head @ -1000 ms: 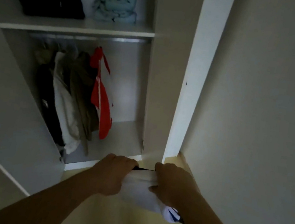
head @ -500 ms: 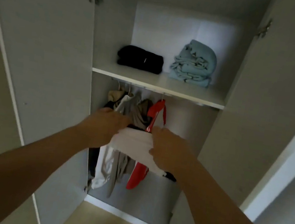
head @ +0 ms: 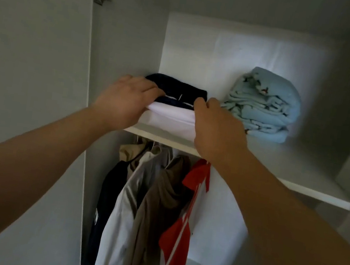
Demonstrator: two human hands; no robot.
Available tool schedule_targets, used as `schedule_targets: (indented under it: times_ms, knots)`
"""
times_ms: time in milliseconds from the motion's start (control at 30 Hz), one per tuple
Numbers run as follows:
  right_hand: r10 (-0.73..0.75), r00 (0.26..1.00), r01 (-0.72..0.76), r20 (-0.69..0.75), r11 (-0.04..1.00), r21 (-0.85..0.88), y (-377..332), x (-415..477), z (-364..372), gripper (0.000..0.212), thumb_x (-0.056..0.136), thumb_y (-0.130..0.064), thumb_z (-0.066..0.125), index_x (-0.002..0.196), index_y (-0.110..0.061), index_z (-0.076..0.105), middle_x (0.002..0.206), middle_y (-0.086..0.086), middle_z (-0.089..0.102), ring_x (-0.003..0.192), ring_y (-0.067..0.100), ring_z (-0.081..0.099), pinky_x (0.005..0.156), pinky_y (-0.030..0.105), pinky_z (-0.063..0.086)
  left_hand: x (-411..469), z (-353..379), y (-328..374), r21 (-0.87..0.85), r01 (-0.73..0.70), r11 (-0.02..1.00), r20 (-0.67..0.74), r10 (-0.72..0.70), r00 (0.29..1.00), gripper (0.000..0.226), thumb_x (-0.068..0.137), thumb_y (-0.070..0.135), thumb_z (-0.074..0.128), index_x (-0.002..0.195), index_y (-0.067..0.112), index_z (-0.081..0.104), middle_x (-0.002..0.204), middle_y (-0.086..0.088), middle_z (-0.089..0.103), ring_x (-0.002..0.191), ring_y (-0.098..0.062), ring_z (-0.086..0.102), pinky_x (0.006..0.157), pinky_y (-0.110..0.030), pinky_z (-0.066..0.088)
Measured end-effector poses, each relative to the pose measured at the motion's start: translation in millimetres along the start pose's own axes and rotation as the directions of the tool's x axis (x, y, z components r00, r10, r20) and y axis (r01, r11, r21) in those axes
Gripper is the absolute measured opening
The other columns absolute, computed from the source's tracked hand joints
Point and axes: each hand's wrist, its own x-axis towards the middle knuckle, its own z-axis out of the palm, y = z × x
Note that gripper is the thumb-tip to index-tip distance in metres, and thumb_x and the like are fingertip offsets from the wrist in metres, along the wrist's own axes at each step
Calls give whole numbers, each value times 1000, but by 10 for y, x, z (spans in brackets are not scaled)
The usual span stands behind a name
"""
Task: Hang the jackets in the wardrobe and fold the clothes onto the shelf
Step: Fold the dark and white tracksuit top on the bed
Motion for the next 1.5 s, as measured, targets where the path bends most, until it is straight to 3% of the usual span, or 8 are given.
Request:
schedule_targets:
  times_ms: [333, 533, 733, 900, 1100, 1267, 1400, 1500]
  knots:
    - [40, 987, -23, -156, 994, 109, -250, 1656, 1194, 51, 81, 1, 63, 129, -8, 47, 123, 15, 48, 105, 32, 49, 59, 34, 31, 387, 1184, -1243, 195, 59, 979, -232, -13, 973, 22, 89, 0, 51, 104, 2, 68, 97, -18, 65, 76, -33, 57, 66, -40, 40]
    - [-216, 882, 44, 419, 923, 383, -350, 1830, 1732, 32, 96, -14, 53, 127, -10, 54, 118, 9, 57, 104, 26, 58, 85, 35, 50, -151, 1702, -1347, 90, 85, 992, 231, -103, 968, 21, 78, 7, 71, 99, 8, 69, 100, -16, 63, 84, -36, 58, 71, -42, 45]
    - [-126, 889, 72, 440, 988, 139, -364, 2136, 1772, 18, 91, -11, 58, 107, -15, 65, 86, -1, 50, 87, 20, 54, 75, 32, 42, -49, 1563, -1377, 17, 177, 984, 404, -169, 899, 35, 83, 21, 66, 117, 26, 73, 102, -2, 68, 96, -26, 58, 83, -35, 44]
    - [-73, 942, 48, 329, 995, 82, -248, 2218, 1972, 31, 95, -20, 54, 124, -14, 60, 126, 11, 47, 117, 31, 46, 91, 39, 40, 150, 1377, -946, -8, 96, 995, 366, -86, 927, 32, 70, 46, 57, 83, 25, 78, 71, 3, 62, 76, -20, 57, 75, -29, 35]
    - [-190, 853, -38, 486, 906, 422, -122, 2380, 2157, 55, 93, -11, 54, 146, -19, 48, 138, 13, 53, 124, 29, 51, 105, 37, 45, 121, 1452, -693, -154, 331, 931, 474, -224, 852, 36, 79, 33, 61, 113, 25, 73, 103, 3, 64, 94, -17, 60, 86, -30, 44]
    - [-196, 892, -150, 408, 723, 674, -331, 2424, 2219, 58, 96, -7, 53, 151, -16, 39, 147, 10, 49, 132, 25, 48, 107, 24, 33, 189, 1583, -630, 70, 509, 858, 412, -489, 769, 12, 82, 35, 56, 81, 23, 54, 99, 1, 62, 93, -21, 59, 83, -31, 37]
    - [-231, 871, -102, 434, 778, 620, -376, 2405, 2288, 56, 98, -3, 48, 152, -13, 39, 154, 14, 40, 139, 28, 42, 116, 29, 30, 156, 1619, -640, 20, 572, 820, 344, -543, 766, 50, 76, 52, 29, 84, 20, 67, 88, -2, 63, 85, -23, 59, 81, -33, 35]
    - [-240, 870, -55, 431, 820, 569, -305, 2329, 2221, 57, 99, -3, 47, 154, -12, 32, 157, 16, 32, 142, 31, 36, 118, 30, 25, 111, 1585, -646, -41, 559, 828, 343, -514, 786, 36, 80, 45, 48, 89, 18, 70, 84, 0, 59, 83, -22, 60, 79, -30, 34]
